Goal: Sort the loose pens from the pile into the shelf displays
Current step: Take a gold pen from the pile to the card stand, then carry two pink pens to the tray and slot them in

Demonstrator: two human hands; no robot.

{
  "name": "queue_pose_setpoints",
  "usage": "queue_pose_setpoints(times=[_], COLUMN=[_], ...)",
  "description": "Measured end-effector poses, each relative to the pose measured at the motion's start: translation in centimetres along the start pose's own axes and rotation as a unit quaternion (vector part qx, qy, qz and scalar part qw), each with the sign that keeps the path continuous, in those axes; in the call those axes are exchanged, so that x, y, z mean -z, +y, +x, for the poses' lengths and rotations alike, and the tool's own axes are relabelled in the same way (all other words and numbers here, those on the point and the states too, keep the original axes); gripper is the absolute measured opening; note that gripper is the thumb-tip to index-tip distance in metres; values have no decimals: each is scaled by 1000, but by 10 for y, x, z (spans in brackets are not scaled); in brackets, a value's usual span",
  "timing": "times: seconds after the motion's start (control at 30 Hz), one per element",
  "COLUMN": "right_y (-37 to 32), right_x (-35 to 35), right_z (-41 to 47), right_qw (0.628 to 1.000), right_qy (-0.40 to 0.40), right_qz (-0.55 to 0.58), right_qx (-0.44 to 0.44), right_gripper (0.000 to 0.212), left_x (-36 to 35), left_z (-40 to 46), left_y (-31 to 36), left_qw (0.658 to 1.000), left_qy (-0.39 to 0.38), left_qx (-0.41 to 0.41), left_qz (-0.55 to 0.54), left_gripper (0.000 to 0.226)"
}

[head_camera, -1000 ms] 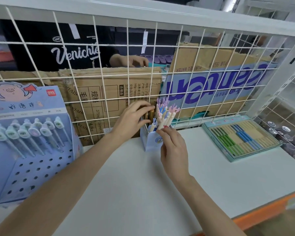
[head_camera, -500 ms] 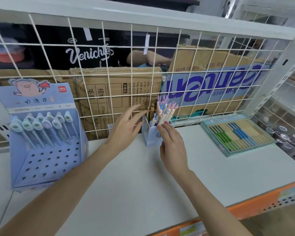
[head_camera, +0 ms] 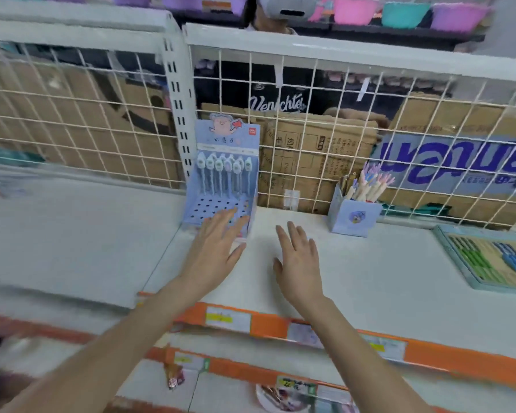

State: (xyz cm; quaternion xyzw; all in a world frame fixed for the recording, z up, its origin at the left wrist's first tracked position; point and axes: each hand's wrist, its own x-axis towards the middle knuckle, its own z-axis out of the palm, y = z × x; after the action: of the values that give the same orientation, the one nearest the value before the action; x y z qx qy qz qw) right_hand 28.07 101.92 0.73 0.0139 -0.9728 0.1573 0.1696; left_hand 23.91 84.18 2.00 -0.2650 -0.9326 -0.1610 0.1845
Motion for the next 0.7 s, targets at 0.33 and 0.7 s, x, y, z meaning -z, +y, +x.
queue_pose_setpoints(times=[0.33, 0.7], right_y=[-147, -313], right_x=[-36, -88], right_z=[-43, 2], right_qw=[975, 951], right_qy=[-132, -165], right_qz=[91, 81], right_qx=[156, 250], right_gripper=[60, 56], left_x=[88, 154], left_z=[-166, -246], left_y=[-75, -223], left_qw=[971, 947], left_qy=[-28, -2], left_qx=[221, 297], left_qz=[81, 119], left_gripper=[62, 53])
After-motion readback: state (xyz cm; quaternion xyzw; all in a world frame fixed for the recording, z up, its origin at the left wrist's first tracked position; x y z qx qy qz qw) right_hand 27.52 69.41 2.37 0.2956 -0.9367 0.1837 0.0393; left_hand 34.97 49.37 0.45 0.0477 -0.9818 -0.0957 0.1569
